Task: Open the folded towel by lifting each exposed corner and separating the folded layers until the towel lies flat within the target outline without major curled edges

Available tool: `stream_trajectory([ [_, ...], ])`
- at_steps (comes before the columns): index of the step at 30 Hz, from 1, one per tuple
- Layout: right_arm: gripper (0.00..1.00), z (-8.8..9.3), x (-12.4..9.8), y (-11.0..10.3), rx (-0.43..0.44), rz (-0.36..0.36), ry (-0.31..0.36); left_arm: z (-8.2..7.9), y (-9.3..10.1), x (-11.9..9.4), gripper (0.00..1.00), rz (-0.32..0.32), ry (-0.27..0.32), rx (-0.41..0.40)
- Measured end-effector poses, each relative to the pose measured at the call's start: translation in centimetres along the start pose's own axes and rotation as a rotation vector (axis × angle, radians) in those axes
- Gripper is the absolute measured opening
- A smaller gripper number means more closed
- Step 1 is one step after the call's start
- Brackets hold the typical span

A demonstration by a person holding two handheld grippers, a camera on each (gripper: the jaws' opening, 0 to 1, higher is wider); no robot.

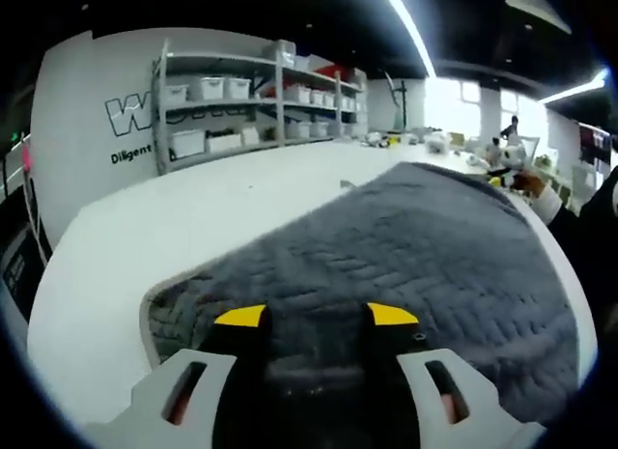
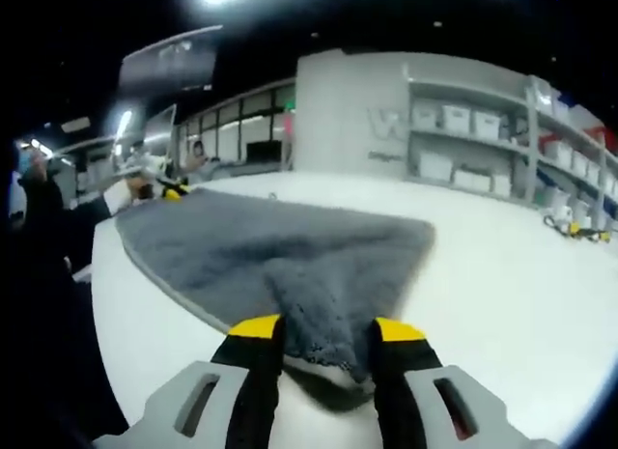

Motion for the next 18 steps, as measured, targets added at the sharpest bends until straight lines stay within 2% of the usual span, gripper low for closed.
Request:
stream_trajectory([
  [18, 0.48, 0.1, -2.7, 0.0, 0.012, 0.012, -0.066, 0.0, -0.1, 0.0, 0.38, -0.004, 0.000, 0.000],
])
Point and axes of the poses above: the point that each gripper's makers call its tool centre point, and the gripper's own axes: x roughly forward along the fingers, y roughly to its right, z roughly out of its underside, the point moved 6 cm from there along -x, roughly backward along the fingers, and after that the axes turned 13 degrees about y, right-handed, at the moved point
